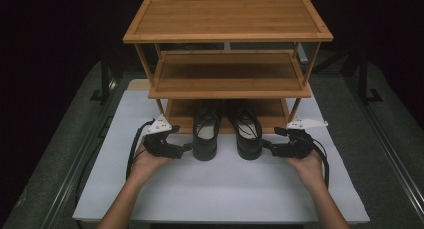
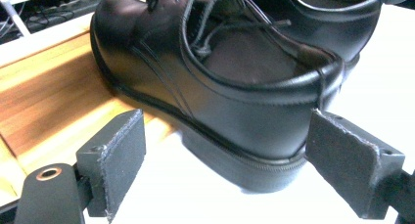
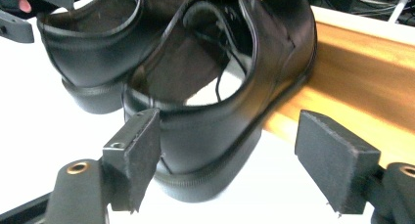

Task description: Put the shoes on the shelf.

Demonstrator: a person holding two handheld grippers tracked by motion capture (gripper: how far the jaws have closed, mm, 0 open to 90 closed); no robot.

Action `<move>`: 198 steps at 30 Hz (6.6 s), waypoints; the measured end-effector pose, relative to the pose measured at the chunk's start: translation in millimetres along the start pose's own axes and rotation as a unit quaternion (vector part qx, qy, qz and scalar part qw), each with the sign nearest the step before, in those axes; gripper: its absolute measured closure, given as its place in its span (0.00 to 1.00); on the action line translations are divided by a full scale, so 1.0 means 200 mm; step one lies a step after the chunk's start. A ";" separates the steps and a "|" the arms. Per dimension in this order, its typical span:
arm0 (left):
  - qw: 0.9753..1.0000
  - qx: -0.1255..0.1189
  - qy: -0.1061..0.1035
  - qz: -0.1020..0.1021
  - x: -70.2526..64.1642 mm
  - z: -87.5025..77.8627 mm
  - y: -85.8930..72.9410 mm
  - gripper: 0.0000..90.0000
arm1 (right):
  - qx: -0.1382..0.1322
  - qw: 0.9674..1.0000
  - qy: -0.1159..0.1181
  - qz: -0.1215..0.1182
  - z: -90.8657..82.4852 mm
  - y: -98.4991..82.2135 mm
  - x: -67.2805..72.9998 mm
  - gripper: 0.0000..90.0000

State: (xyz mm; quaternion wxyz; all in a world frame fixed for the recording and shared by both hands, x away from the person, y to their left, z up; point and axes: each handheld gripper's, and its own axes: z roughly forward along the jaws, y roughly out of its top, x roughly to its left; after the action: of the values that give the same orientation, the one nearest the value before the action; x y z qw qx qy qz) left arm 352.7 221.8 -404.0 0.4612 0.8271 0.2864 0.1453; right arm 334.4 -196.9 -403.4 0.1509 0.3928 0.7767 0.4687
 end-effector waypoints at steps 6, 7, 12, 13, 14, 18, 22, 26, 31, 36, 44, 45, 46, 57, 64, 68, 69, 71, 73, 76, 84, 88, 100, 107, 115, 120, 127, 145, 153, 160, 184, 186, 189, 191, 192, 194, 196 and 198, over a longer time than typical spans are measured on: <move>1.000 0.022 -0.003 0.005 -0.03 0.04 -0.07 0.07 | 0.018 1.000 0.012 -0.003 0.01 -0.07 0.02 0.20; 1.000 0.030 -0.007 0.002 -0.03 0.06 -0.07 0.02 | 0.022 1.000 0.017 -0.002 0.02 -0.09 0.02 0.17; 0.998 0.051 -0.018 0.009 -0.06 0.15 -0.12 0.00 | 0.054 0.998 0.027 -0.008 0.09 -0.13 0.05 0.12; 0.998 0.056 -0.021 0.011 -0.07 0.16 -0.12 0.00 | 0.058 0.998 0.027 -0.011 0.11 -0.14 0.06 0.12; 0.998 0.060 -0.020 0.015 -0.07 0.18 -0.13 0.00 | 0.060 0.998 0.027 -0.012 0.13 -0.15 0.06 0.12; 0.997 0.069 -0.012 0.030 -0.09 0.23 -0.13 0.00 | 0.077 0.996 0.028 -0.022 0.19 -0.17 0.07 0.12; 0.996 0.078 -0.008 0.044 -0.09 0.26 -0.12 0.00 | 0.080 0.996 0.025 -0.028 0.24 -0.18 0.08 0.12; 0.995 0.085 -0.015 0.043 -0.09 0.29 -0.10 0.00 | 0.072 0.997 0.028 -0.026 0.25 -0.17 0.08 0.12; 0.994 0.093 -0.013 0.061 -0.10 0.31 -0.10 0.02 | 0.083 0.996 0.023 -0.027 0.29 -0.15 0.09 0.13; 0.994 0.093 -0.014 0.060 -0.10 0.31 -0.09 0.02 | 0.081 0.996 0.028 -0.027 0.30 -0.14 0.11 0.14; 0.994 0.100 -0.016 0.051 -0.09 0.37 -0.06 0.02 | 0.081 0.996 0.030 -0.038 0.34 -0.12 0.14 0.14; 0.994 0.099 -0.016 0.048 -0.09 0.39 -0.05 0.02 | 0.082 0.995 0.029 -0.039 0.34 -0.12 0.14 0.14; 0.994 0.098 -0.017 0.047 -0.09 0.39 -0.05 0.02 | 0.082 0.995 0.028 -0.038 0.34 -0.12 0.14 0.14; 0.994 0.100 -0.018 0.035 -0.10 0.40 -0.03 0.01 | 0.081 0.996 0.027 -0.037 0.35 -0.11 0.15 0.13; 0.994 0.099 -0.028 0.040 -0.14 0.41 -0.02 0.01 | 0.079 0.996 0.027 -0.036 0.36 -0.10 0.17 0.13; 0.994 0.098 -0.019 0.048 -0.16 0.41 -0.03 0.02 | 0.078 0.996 0.023 -0.033 0.36 -0.10 0.17 0.13; 0.994 0.098 -0.018 0.048 -0.16 0.41 -0.03 0.02 | 0.077 0.996 0.022 -0.033 0.36 -0.11 0.18 0.13; 0.993 0.101 -0.013 0.051 -0.17 0.42 -0.03 0.02 | 0.074 0.997 0.015 -0.035 0.37 -0.11 0.19 0.13; 0.994 0.099 -0.016 0.042 -0.17 0.42 -0.03 0.03 | 0.072 0.997 0.013 -0.034 0.37 -0.11 0.19 0.13; 0.995 0.096 -0.021 0.035 -0.16 0.41 -0.02 0.03 | 0.072 0.997 0.010 -0.029 0.37 -0.11 0.20 0.13; 0.998 0.061 -0.025 0.016 -0.14 0.38 0.01 0.06 | 0.050 0.998 0.018 -0.014 0.34 -0.07 0.18 0.13; 0.998 0.053 -0.027 0.003 -0.13 0.39 0.01 0.06 | 0.044 0.999 0.019 -0.014 0.34 -0.04 0.18 0.13; 0.998 0.049 -0.028 -0.007 -0.07 0.43 0.07 0.05 | 0.049 0.999 0.012 -0.011 0.38 0.02 0.13 0.11; 0.998 0.044 -0.029 -0.019 -0.03 0.46 0.08 0.04 | 0.048 0.999 0.012 -0.010 0.41 0.05 0.09 0.11; 0.999 0.048 -0.017 -0.018 0.03 0.50 0.11 0.04 | 0.056 0.998 0.008 -0.008 0.47 0.10 0.05 0.11; 0.999 0.042 -0.011 -0.024 0.07 0.53 0.13 0.04 | 0.053 0.999 0.003 -0.007 0.51 0.12 0.03 0.11; 0.999 0.037 0.000 -0.037 0.12 0.57 0.14 0.03 | 0.057 0.998 -0.008 -0.008 0.57 0.14 0.00 0.11; 0.998 0.054 0.013 -0.024 0.18 0.66 0.14 0.03 | 0.079 0.996 -0.033 -0.008 0.66 0.15 -0.05 0.11; 0.998 0.061 0.015 -0.024 0.19 0.67 0.13 0.03 | 0.077 0.996 -0.034 -0.022 0.67 0.16 -0.07 0.11; 0.998 0.065 0.015 -0.024 0.19 0.67 0.13 0.03 | 0.078 0.996 -0.033 -0.017 0.67 0.16 -0.07 0.11; 0.998 0.066 0.014 -0.009 0.16 0.45 0.15 0.06 | 0.064 0.997 -0.036 -0.007 0.48 0.14 -0.07 0.02; 0.998 0.062 0.014 -0.014 0.15 0.43 0.14 0.06 | 0.063 0.997 -0.043 -0.008 0.46 0.13 -0.07 0.02; 0.997 0.070 0.012 -0.002 0.15 0.40 0.13 0.02 | 0.056 0.997 -0.053 -0.014 0.42 0.12 -0.08 0.02; 0.997 0.075 0.011 0.003 0.14 0.38 0.12 0.02 | 0.055 0.997 -0.054 -0.011 0.38 0.11 -0.08 0.02; 0.997 0.073 0.012 0.002 0.13 0.37 0.11 0.02 | 0.056 0.997 -0.054 -0.010 0.37 0.10 -0.08 0.02; 0.997 0.073 0.011 0.002 0.12 0.34 0.10 0.00 | 0.054 0.997 -0.053 -0.011 0.33 0.08 -0.08 0.02; 0.998 0.069 0.015 0.006 0.10 0.30 0.09 0.00 | 0.052 0.997 -0.053 -0.012 0.29 0.06 -0.09 0.02; 0.997 0.069 0.019 0.007 0.10 0.27 0.07 0.00 | 0.051 0.997 -0.053 -0.009 0.26 0.05 -0.09 0.02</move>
State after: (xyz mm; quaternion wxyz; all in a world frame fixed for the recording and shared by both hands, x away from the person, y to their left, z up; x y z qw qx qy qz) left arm 400.4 190.6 -420.6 0.3963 0.8562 0.2985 0.1444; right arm 382.0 -175.3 -424.1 0.1758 0.4177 0.7938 0.4056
